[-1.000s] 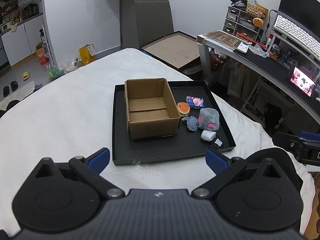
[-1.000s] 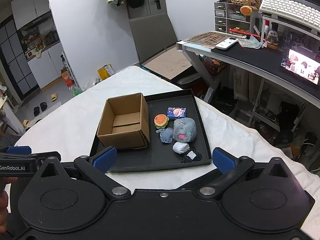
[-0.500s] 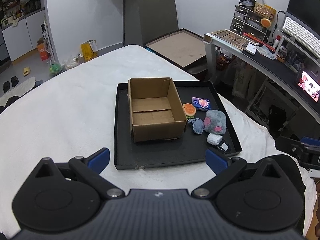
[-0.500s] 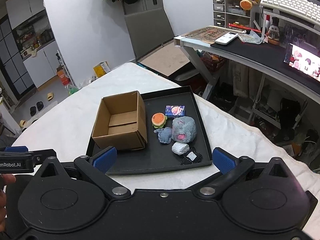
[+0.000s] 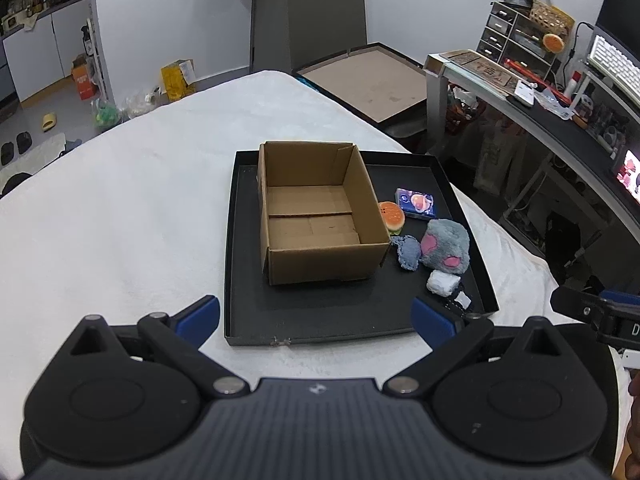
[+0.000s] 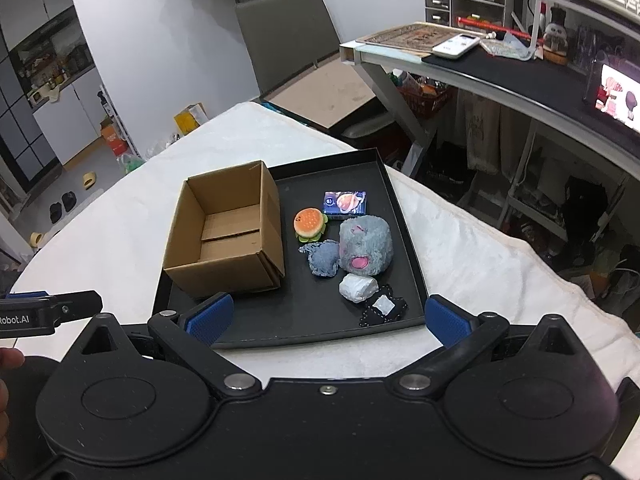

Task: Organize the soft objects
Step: 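Close the right gripper on the grey plush mouse while the left grips the box wall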

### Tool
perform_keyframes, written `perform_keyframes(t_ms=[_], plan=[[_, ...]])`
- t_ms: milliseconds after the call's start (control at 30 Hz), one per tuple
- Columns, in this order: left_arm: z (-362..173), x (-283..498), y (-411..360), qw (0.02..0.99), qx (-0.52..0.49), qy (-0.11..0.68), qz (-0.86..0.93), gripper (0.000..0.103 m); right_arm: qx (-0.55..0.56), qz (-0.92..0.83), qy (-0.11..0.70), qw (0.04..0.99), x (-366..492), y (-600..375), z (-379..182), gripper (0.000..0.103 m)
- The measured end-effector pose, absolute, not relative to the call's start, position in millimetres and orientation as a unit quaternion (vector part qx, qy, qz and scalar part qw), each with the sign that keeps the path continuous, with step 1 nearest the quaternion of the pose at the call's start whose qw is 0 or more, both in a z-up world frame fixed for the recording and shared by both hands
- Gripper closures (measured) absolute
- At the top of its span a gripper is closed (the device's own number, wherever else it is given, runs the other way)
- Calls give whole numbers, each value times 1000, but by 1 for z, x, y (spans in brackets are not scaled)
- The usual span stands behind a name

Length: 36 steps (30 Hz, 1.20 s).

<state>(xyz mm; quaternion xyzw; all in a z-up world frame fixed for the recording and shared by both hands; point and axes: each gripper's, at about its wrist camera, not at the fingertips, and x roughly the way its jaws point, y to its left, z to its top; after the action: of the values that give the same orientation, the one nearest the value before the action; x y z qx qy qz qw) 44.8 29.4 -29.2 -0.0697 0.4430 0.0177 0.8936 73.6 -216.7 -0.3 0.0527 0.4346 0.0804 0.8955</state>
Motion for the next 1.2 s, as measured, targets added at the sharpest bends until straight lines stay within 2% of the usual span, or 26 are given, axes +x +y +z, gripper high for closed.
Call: perform_keyframes(t_ms=[800,1200], plan=[[-82,114,57,880,-122,457,34,5,100,49,469,876,148,-237,-53,1],[-114,154,69,875,-136,461,60,25,97,42,474,874,182,-231,-79,2]])
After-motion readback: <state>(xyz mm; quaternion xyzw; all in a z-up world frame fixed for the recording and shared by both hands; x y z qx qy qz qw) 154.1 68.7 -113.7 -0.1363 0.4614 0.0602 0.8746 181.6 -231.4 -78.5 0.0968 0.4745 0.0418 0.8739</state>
